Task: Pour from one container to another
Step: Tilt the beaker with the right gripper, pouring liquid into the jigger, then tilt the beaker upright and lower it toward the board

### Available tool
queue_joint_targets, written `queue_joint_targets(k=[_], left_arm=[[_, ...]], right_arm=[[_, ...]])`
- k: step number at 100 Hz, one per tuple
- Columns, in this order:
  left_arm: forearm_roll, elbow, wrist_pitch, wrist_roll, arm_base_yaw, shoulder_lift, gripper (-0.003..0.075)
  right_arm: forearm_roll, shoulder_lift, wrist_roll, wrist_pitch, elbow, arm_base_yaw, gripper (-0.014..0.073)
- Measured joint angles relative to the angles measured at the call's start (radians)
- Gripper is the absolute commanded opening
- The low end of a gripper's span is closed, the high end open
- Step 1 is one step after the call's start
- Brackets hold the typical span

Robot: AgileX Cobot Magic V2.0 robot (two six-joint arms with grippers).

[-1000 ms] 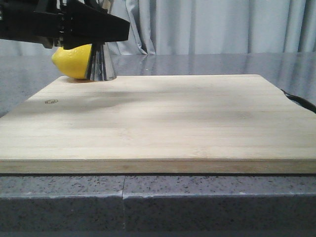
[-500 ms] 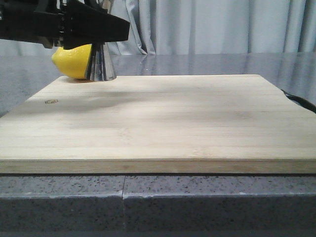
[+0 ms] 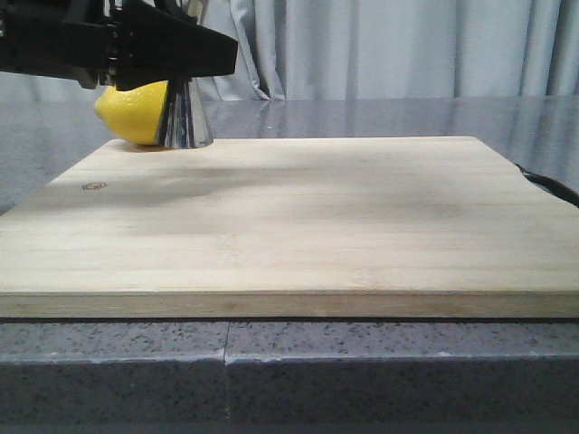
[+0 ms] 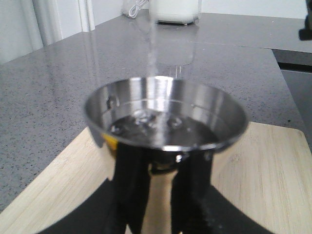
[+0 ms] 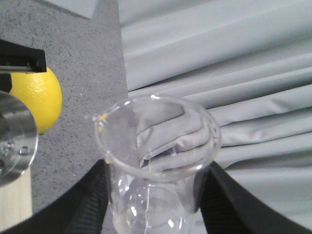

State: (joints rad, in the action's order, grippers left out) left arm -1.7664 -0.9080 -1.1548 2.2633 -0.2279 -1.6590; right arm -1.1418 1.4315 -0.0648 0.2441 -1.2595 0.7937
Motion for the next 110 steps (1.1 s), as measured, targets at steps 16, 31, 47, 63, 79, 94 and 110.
queue_joint_targets(k=[16,31,47,63,79,94,110], left_arm=[[0.0,0.0,0.0,0.0,0.0,0.0,0.0197],[0.001,0.0,0.0,0.0,0.0,0.0,0.0197],[0.001,0.0,0.0,0.0,0.0,0.0,0.0197],[0.001,0.0,0.0,0.0,0.0,0.0,0.0197],[0.001,0.0,0.0,0.0,0.0,0.0,0.0197],[0.001,0.0,0.0,0.0,0.0,0.0,0.0197],[0.001,0.0,0.0,0.0,0.0,0.0,0.0197]], right_arm=[[0.017,0.0,0.199,0.032,0.0,0.0,0.029],[0.022,-0.01,0.371,0.061,0.0,0.0,0.029],[0.028,-0.063,0.55,0.045,0.023,-0.043,0.029],[0.028,-0.131,0.707,0.003,0.111,-0.16,0.029],[0.028,-0.195,0.851,-0.106,0.233,-0.31,0.029],[0.025,-0.224,0.955,-0.327,0.365,-0.452,0.029],[0.009,-0.225,0.976,-0.545,0.494,-0.581,0.029]])
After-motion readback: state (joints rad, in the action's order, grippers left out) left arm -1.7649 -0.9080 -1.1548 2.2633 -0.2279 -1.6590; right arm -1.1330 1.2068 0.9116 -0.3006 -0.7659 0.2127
